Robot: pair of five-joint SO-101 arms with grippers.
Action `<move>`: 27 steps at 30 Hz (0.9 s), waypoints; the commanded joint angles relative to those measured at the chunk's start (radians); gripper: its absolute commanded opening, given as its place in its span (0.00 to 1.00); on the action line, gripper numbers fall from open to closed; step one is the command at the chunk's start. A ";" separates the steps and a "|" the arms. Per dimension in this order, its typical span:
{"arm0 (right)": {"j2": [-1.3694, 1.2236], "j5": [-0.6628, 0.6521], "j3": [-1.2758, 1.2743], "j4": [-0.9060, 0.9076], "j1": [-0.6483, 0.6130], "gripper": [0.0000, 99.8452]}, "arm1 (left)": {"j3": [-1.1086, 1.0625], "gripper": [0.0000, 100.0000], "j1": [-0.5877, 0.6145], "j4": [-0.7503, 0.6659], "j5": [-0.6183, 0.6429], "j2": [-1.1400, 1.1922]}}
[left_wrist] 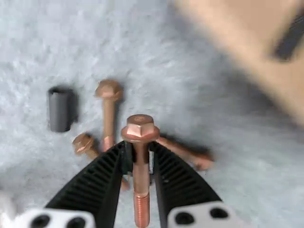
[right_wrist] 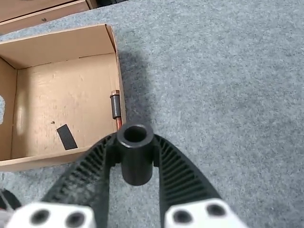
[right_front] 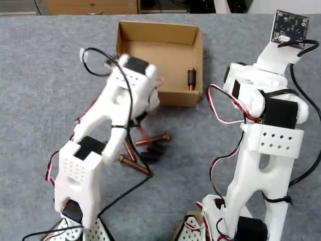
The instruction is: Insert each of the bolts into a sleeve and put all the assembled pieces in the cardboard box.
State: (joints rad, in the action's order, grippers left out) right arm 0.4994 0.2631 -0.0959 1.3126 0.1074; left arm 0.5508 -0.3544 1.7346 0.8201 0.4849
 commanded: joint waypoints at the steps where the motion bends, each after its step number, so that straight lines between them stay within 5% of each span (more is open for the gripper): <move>1: 0.007 -0.012 0.004 -0.025 0.010 0.00 | 0.180 0.02 0.051 0.026 -0.057 -0.099; 17: 0.008 -0.021 -0.028 0.066 -0.148 0.00 | 0.681 0.02 0.129 0.023 -0.494 -0.453; 27: 0.220 -0.207 -0.036 0.167 -0.344 0.00 | 0.436 0.02 0.038 0.025 -0.531 -0.750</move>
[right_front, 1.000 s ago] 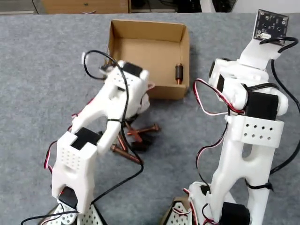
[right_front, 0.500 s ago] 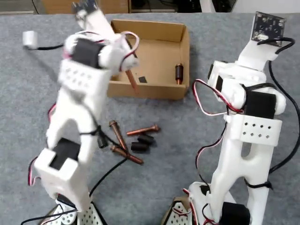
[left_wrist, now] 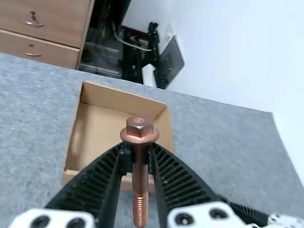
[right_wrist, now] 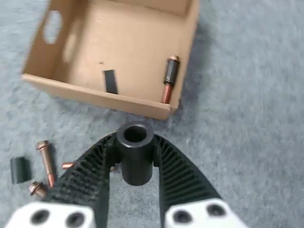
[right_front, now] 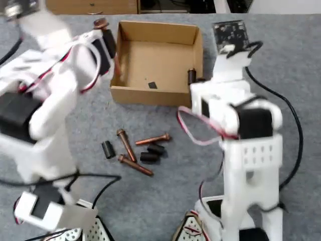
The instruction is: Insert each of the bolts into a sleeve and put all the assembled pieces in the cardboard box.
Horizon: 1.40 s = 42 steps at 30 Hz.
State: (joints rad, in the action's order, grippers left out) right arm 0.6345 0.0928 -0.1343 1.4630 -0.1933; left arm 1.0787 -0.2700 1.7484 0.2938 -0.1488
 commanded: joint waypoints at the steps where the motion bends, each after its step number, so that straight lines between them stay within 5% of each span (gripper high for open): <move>1: 0.102 -0.048 0.002 0.029 -0.058 0.00 | -0.138 0.02 -0.055 0.011 -0.005 -0.160; 11: 0.228 -0.081 -0.179 0.126 -0.265 0.00 | -0.643 0.02 -0.138 -0.018 -0.055 -0.559; 18: 0.427 -0.115 -0.386 0.092 -0.303 0.00 | -1.211 0.02 -0.138 -0.318 -0.137 -0.932; 23: 0.630 -0.043 -0.507 0.038 -0.357 0.00 | -1.519 0.02 -0.140 -0.535 0.003 -1.162; 31: 0.897 0.187 -0.796 -0.137 -0.409 0.00 | -1.646 0.02 -0.229 -0.709 0.087 -1.262; 42: 1.119 0.189 -1.033 -0.304 -0.443 0.00 | -1.766 0.02 -0.325 -0.870 0.153 -1.260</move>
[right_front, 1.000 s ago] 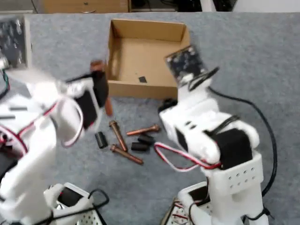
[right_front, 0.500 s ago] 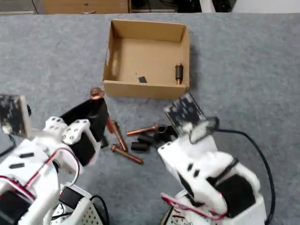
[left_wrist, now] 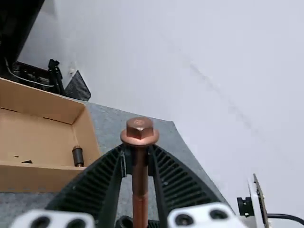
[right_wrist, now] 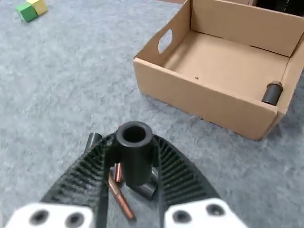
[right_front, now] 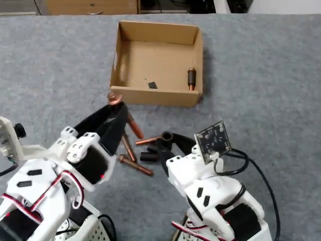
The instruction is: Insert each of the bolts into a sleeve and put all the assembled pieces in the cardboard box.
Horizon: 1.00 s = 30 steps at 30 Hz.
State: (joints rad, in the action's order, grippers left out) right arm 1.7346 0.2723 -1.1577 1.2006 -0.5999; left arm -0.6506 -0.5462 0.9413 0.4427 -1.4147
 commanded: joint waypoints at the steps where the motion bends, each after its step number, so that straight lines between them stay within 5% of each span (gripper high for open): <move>1: 0.015 0.009 -0.012 -0.044 -0.059 0.00 | -0.057 0.02 -0.068 -0.084 0.003 0.005; 12: -0.001 0.008 0.019 -0.037 -0.219 0.00 | -0.155 0.02 -0.101 -0.115 -0.215 -0.005; 30: -0.001 0.012 0.130 0.098 -0.232 0.00 | -0.143 0.02 -0.109 -0.020 -0.213 -0.090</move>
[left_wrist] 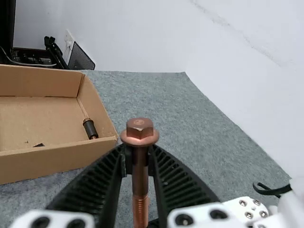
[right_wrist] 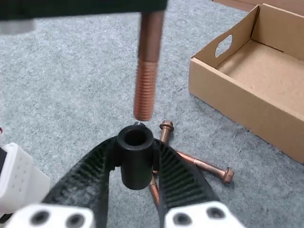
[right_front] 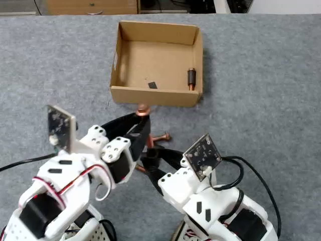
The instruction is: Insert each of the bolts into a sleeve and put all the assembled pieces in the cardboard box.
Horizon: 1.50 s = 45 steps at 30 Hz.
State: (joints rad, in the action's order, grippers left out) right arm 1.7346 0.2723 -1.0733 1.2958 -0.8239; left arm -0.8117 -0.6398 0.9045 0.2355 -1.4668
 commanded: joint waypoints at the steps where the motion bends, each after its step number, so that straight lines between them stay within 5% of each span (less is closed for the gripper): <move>1: -0.001 0.012 0.045 0.003 -0.008 0.00 | 0.015 0.02 -0.015 0.026 -0.005 -0.051; 45: -0.005 -0.020 0.120 0.029 -0.042 0.00 | -0.017 0.02 -0.083 0.132 0.161 -0.082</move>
State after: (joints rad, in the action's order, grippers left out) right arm 1.7346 0.2631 -1.0165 1.3295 -0.8638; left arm -0.8424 -0.7073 1.0211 0.3705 -1.5497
